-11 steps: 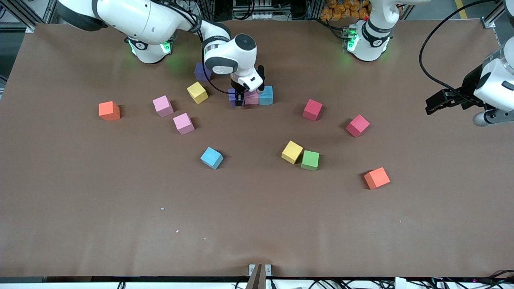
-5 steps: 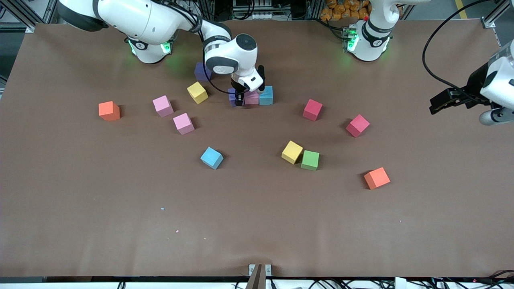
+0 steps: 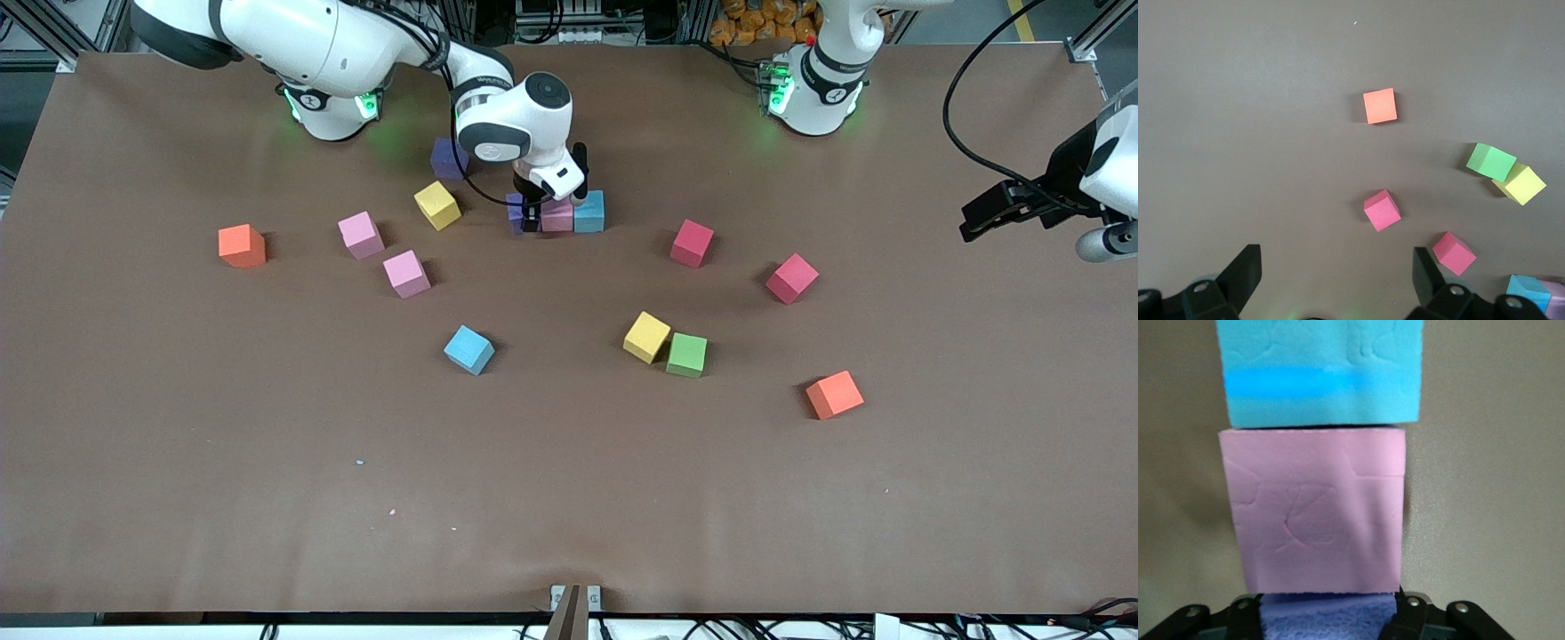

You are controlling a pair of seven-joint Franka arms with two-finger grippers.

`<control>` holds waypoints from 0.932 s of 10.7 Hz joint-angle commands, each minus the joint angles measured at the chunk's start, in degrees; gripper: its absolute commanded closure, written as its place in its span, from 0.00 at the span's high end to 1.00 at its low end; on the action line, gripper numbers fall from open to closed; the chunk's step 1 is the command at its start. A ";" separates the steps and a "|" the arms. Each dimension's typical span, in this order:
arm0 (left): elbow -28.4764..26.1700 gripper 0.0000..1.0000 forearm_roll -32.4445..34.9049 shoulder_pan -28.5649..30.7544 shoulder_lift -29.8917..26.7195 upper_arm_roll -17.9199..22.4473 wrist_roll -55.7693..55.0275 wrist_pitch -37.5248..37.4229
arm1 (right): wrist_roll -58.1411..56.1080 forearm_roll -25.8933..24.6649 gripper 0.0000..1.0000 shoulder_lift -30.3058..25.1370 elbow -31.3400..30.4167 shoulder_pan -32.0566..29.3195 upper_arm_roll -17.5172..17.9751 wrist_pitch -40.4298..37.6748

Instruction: Arrange 11 blocks into digit 3

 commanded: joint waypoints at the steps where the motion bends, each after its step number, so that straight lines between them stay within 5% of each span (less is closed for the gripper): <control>1: -0.89 1.00 1.23 0.18 -1.29 -0.18 1.11 -0.80 | 0.32 0.97 0.00 1.34 2.03 1.35 -0.51 -0.39; 6: -0.89 1.00 1.23 0.18 -1.29 -0.44 1.11 -1.06 | 0.41 1.06 0.01 1.34 2.21 1.35 -0.51 -0.39; 8: -1.06 1.00 1.23 0.09 -1.20 -0.53 1.11 -1.15 | 0.58 1.06 0.11 1.34 2.12 1.35 -0.51 -0.39; 9: -0.98 1.00 1.23 0.09 -1.20 -0.53 1.11 -1.15 | 0.24 1.06 0.99 1.34 2.12 1.26 -0.51 -0.39; 10: -0.89 1.00 1.05 0.09 -1.02 -0.53 1.11 -1.06 | 0.58 1.06 1.00 1.34 2.12 1.17 -0.51 -0.39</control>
